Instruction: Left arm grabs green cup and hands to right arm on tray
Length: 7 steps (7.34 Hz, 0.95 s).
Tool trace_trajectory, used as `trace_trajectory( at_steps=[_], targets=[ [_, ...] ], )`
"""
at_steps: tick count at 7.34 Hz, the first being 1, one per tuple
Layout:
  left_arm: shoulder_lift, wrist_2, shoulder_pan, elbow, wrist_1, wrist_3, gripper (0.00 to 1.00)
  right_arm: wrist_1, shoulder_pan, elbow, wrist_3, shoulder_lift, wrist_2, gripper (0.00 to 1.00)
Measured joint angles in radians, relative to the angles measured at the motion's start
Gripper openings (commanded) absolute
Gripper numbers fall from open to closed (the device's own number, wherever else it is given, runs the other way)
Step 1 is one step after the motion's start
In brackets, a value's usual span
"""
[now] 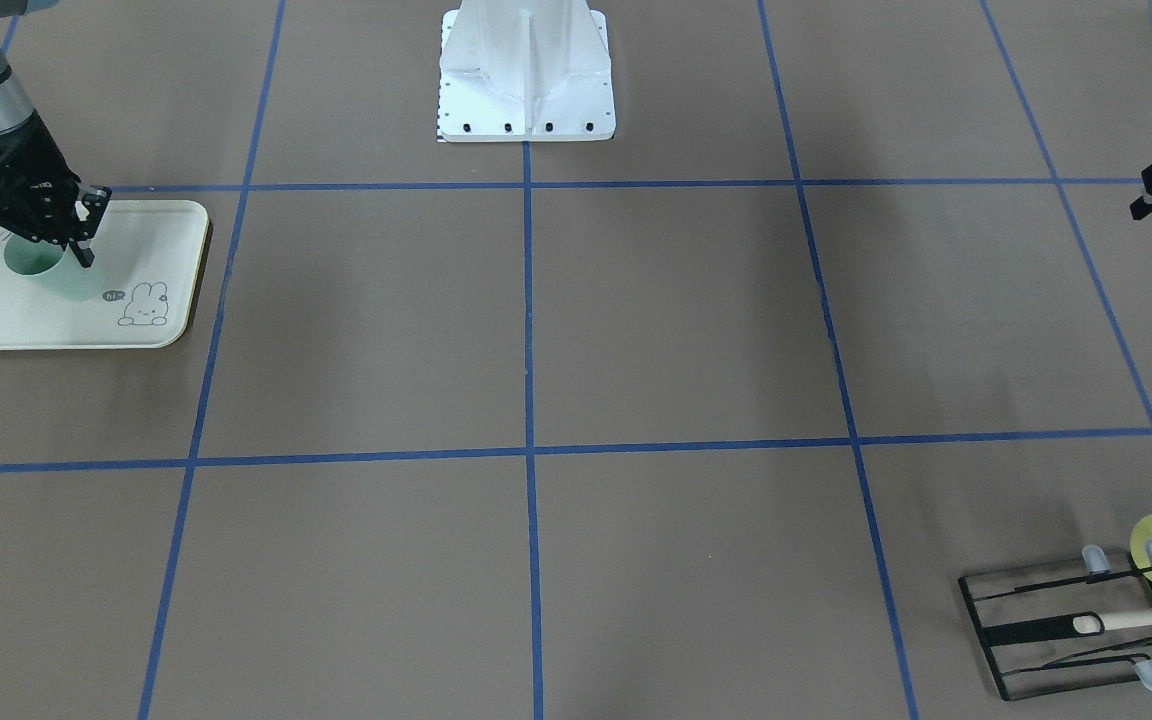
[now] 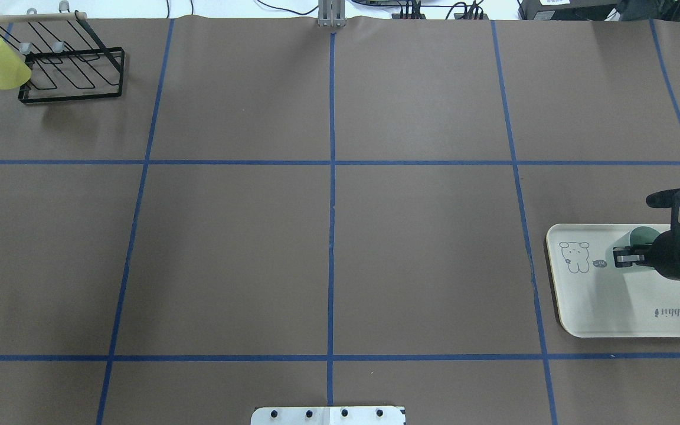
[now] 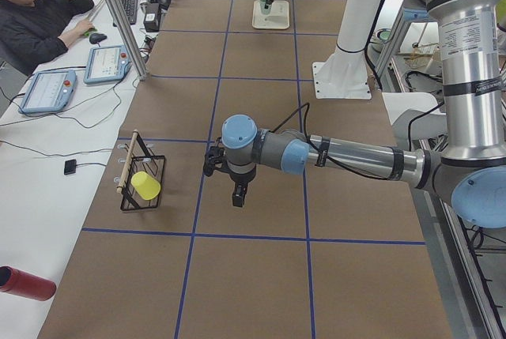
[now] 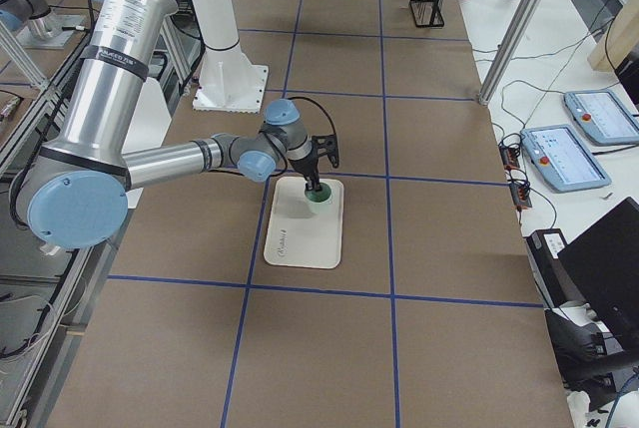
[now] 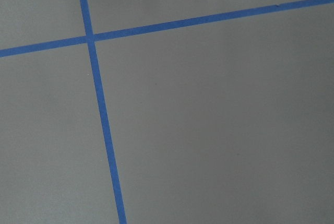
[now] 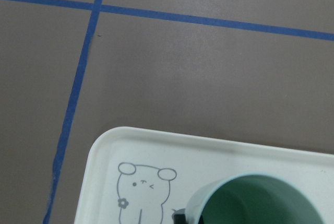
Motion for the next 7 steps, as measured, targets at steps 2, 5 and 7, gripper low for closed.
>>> trace_trajectory(
  at_steps=[2,5,7],
  targets=[
    [0.0,0.0,-0.001,0.001,0.0,0.0,1.0,0.004,-0.059,-0.003,0.026,-0.011,-0.048,0.41],
    [-0.002,0.001,-0.001,0.004,0.0,-0.001,1.0,0.004,-0.075,-0.008,0.03,-0.007,-0.056,1.0],
    [-0.002,0.0,-0.001,0.005,0.0,-0.002,1.0,0.002,-0.058,0.0,0.024,-0.001,-0.04,1.0]
  ],
)
